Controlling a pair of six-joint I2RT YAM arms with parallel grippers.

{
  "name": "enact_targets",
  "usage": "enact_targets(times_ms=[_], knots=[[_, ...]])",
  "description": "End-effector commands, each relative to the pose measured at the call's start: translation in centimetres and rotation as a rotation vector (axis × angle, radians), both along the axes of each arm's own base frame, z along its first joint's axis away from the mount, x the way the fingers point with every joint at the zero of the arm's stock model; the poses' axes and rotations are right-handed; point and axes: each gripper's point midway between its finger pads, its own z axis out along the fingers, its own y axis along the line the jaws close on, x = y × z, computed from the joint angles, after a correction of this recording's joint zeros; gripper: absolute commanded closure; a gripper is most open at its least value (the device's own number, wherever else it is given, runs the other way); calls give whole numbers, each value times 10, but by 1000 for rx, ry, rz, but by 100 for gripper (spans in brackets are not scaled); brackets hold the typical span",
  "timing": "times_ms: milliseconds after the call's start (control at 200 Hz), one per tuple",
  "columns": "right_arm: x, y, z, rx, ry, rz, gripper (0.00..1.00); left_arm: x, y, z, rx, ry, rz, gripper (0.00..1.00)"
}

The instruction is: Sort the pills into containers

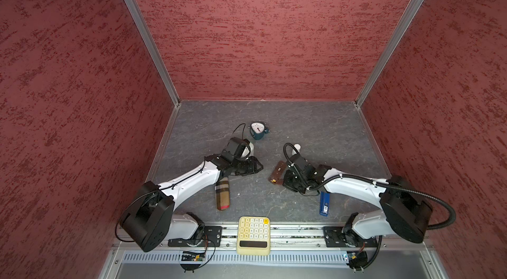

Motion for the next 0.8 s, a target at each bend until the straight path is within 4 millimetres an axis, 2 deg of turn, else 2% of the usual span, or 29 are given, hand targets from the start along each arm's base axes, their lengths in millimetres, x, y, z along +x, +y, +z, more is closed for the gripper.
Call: enact_targets(times_ms=[0,85,180,200,351,611,701,797], knots=[[14,22,27,88,-65,25,85,-1,-3,-3,-17,-3,-23,58],[18,30,33,107,-75,38,81,-2,-2,-3,-19,-4,-20,58],[24,37,39,118,-88,47,71,-4,0,-4,-18,-2,-19,58],[24,38,31,102,-73,48,68,-4,0,-4,-17,-2,-19,58],[29,41,23,80,-56,45,55,-7,2,-8,-15,9,-20,58],[33,46,21,83,-61,48,53,-8,-10,-20,-26,49,-46,59],[35,52,29,120,-81,59,53,-9,-11,-23,-27,58,-45,59],[36,58,42,159,-99,74,46,-9,-10,-24,-25,60,-43,58]])
